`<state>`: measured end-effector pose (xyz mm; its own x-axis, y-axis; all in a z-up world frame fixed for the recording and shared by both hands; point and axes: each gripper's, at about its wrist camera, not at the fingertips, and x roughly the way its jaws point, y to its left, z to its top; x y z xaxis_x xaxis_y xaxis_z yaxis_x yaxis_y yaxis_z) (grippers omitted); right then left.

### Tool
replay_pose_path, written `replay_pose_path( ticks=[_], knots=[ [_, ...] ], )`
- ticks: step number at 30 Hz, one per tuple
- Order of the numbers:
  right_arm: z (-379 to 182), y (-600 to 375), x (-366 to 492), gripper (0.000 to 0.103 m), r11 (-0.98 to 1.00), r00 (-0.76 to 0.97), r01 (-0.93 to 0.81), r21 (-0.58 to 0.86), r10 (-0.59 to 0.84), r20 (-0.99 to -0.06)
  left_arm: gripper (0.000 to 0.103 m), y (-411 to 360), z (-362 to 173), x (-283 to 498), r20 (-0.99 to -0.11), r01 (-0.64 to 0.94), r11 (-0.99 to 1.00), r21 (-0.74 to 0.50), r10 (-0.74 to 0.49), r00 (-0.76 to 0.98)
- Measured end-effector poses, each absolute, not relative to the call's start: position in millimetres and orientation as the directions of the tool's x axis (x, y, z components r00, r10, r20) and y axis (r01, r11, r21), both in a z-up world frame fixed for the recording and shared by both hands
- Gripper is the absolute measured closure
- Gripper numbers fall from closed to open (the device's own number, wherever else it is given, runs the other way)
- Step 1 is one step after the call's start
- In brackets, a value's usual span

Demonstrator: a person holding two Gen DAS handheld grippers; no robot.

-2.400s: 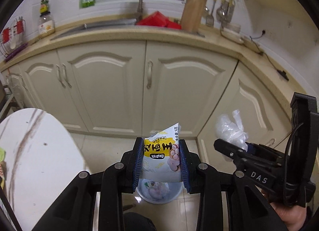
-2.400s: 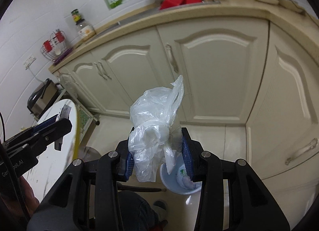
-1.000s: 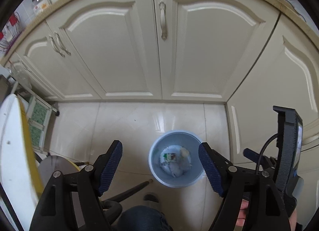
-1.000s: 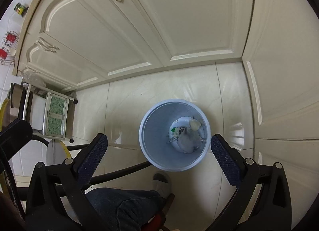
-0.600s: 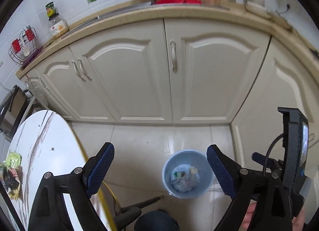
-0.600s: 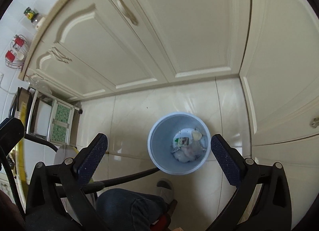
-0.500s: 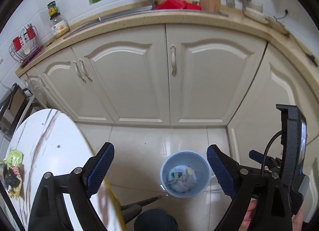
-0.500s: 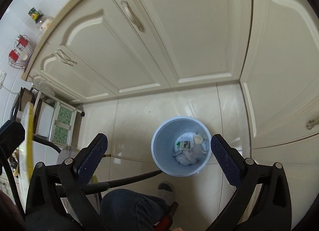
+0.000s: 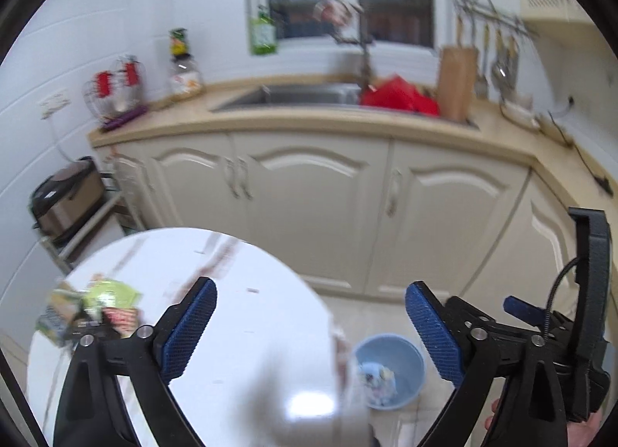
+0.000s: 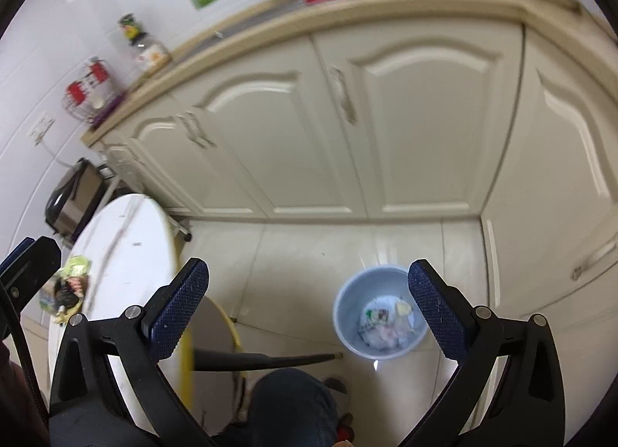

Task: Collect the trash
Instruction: 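Return both tools to the table above the remaining trash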

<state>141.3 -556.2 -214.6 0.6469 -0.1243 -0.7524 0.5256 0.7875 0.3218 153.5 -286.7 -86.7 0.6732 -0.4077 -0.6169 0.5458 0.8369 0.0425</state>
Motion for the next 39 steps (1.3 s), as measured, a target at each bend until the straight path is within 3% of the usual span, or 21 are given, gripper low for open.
replay_pose_path(
  ticks=[7,14,24,39],
  knots=[
    [-161,-483,164,0.0,0.86,0.72,0.412,0.302,-0.104,-0.686,0.001,-191,-64,106,-0.547,0.435,0.9,0.026,-0.352,0.759],
    [-123,-411,184,0.0,0.917,0.773,0.291,0.272,-0.058,-0.631,0.001,-114,-56,86,-0.54,0.345,0.938,-0.032,-0.306,0.784],
    [-107,-326,199,0.0,0.964,0.798,0.132,0.23,0.035,-0.602,0.001,-29,-54,66,-0.518,0.219,0.973,-0.065,-0.221,0.826],
    [-98,-261,212,0.0,0.988,0.808,0.014,0.153,0.079,-0.583,0.001,17,-48,63,-0.502,0.093,0.995,-0.021,-0.091,0.86]
  ],
)
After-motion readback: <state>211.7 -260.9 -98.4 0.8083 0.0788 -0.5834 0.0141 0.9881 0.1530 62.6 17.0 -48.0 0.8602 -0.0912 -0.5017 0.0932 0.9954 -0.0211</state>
